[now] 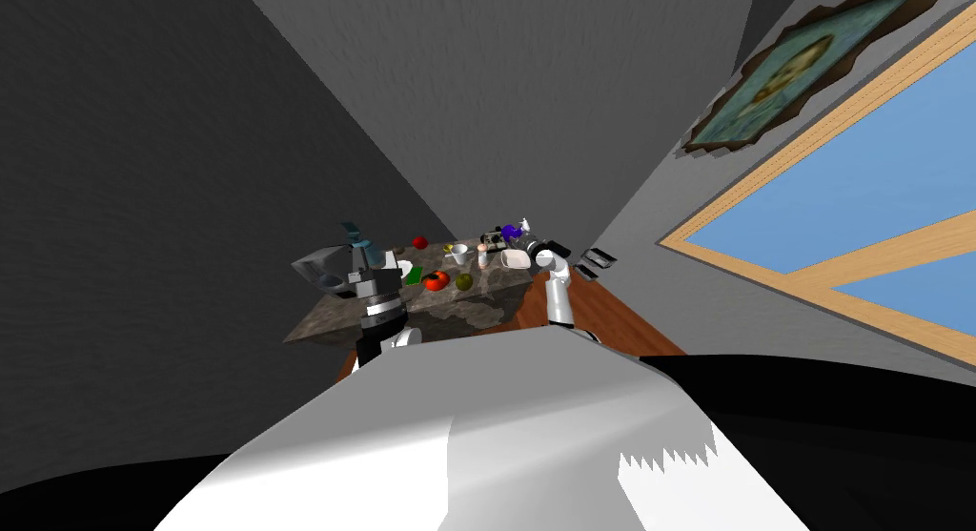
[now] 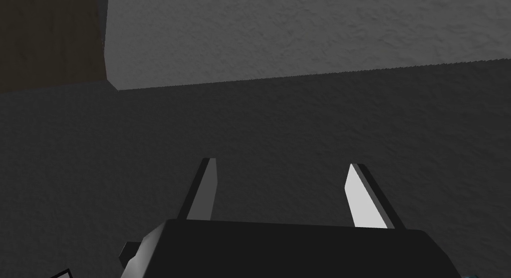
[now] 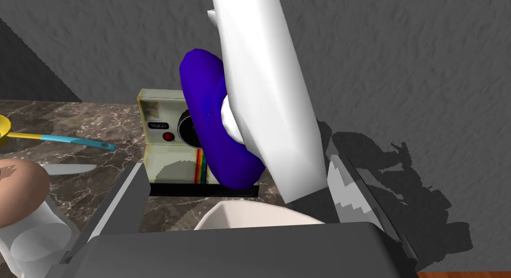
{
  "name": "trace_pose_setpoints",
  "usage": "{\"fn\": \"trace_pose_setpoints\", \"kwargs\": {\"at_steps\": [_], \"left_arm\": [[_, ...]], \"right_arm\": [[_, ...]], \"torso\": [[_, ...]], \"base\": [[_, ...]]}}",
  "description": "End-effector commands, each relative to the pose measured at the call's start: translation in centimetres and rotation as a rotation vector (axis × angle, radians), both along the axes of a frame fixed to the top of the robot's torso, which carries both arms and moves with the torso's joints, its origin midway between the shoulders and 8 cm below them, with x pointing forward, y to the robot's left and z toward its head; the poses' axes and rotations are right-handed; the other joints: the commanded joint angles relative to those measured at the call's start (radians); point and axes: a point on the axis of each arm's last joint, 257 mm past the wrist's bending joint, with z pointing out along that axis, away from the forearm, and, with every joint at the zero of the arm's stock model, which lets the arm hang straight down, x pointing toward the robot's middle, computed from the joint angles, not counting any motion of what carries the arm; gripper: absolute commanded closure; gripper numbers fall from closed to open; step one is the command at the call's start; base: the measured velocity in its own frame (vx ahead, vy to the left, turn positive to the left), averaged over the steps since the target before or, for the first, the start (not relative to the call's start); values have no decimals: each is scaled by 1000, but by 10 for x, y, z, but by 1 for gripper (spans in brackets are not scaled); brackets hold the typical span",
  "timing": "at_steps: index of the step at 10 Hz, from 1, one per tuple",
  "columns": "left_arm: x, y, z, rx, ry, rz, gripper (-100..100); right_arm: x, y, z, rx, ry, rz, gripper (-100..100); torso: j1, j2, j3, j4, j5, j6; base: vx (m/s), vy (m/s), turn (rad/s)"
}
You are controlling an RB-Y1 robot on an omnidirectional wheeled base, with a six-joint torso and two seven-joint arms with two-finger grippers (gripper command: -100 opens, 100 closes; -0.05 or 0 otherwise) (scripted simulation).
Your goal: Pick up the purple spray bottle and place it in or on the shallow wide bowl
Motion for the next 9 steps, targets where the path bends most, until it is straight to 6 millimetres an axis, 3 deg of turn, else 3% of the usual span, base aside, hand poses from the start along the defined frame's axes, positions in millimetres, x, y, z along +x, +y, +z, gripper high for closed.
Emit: {"fn": "trace_pose_setpoints", "kwargs": {"at_steps": [1, 3, 4, 5, 6, 9], "left_arm": [[0, 0, 0, 0, 0, 0, 0], [0, 0, 0, 0, 0, 0, 0], [0, 0, 0, 0, 0, 0, 0], [0, 0, 0, 0, 0, 0, 0], [0, 0, 0, 0, 0, 0, 0], [0, 0, 0, 0, 0, 0, 0]], "right_arm": [[0, 0, 0, 0, 0, 0, -100], [0, 0, 0, 0, 0, 0, -100], [0, 0, 0, 0, 0, 0, 0], [-1, -3, 19, -5, -11, 10, -100], [-1, -3, 19, -5, -11, 10, -100], [-4, -7, 47, -14, -26, 24, -100]], "torso": [[0, 0, 0, 0, 0, 0], [0, 1, 1, 0, 0, 0], [0, 1, 1, 0, 0, 0], [0, 1, 1, 0, 0, 0], [3, 1, 1, 0, 1, 0], [4, 1, 0, 0, 1, 0]], "base": [[0, 0, 0], [0, 0, 0], [0, 0, 0], [-5, 45, -27], [1, 61, -21], [5, 49, -27]]}}
